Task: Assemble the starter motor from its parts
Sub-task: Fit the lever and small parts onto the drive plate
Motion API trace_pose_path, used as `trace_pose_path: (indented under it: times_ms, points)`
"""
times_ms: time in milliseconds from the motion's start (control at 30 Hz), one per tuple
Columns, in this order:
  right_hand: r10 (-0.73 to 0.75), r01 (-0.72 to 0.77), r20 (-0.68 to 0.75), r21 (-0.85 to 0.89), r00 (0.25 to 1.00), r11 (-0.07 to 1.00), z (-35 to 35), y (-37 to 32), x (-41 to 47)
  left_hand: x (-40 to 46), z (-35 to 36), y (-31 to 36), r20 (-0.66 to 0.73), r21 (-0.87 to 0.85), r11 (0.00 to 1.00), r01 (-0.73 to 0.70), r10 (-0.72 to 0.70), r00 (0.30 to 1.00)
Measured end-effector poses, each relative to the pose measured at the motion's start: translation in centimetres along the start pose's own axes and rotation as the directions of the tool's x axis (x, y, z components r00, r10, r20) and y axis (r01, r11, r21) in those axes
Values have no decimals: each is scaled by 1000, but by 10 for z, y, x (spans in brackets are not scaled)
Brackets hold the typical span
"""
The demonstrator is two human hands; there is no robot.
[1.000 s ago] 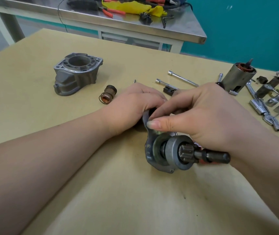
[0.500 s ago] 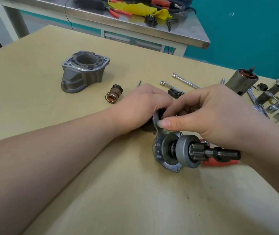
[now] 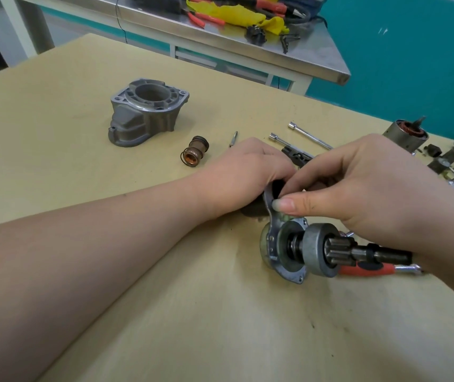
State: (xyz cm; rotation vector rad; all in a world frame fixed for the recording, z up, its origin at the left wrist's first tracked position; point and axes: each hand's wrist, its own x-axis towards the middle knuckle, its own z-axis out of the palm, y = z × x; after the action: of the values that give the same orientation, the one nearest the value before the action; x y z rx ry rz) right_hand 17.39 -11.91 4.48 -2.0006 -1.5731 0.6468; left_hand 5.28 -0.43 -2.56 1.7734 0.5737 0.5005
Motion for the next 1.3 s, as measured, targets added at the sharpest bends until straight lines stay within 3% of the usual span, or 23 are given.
trace_pose_path:
  times_ms: [300, 500, 767, 1033, 1300]
  points:
    - [-13, 14, -28, 43, 1000, 999, 3, 3, 2, -1, -1, -1, 6, -4, 999, 39, -39, 999]
    - [119, -122, 28, 205, 992, 971, 4, 4, 0, -2, -1, 1, -7, 4, 1000, 31, -31, 999]
    - [190, -202, 84, 184, 978, 962, 2, 2, 2, -1, -1, 0, -9, -25, 999, 30, -31, 999]
    - [160, -164, 40, 131, 986, 978, 2, -2, 0, -2, -1, 1, 3, -9, 1000, 23, -23, 1000]
    - [-18, 17, -8, -81, 1000, 997, 2, -7, -3, -4, -1, 2, -7, -9, 1000, -1, 1, 1000]
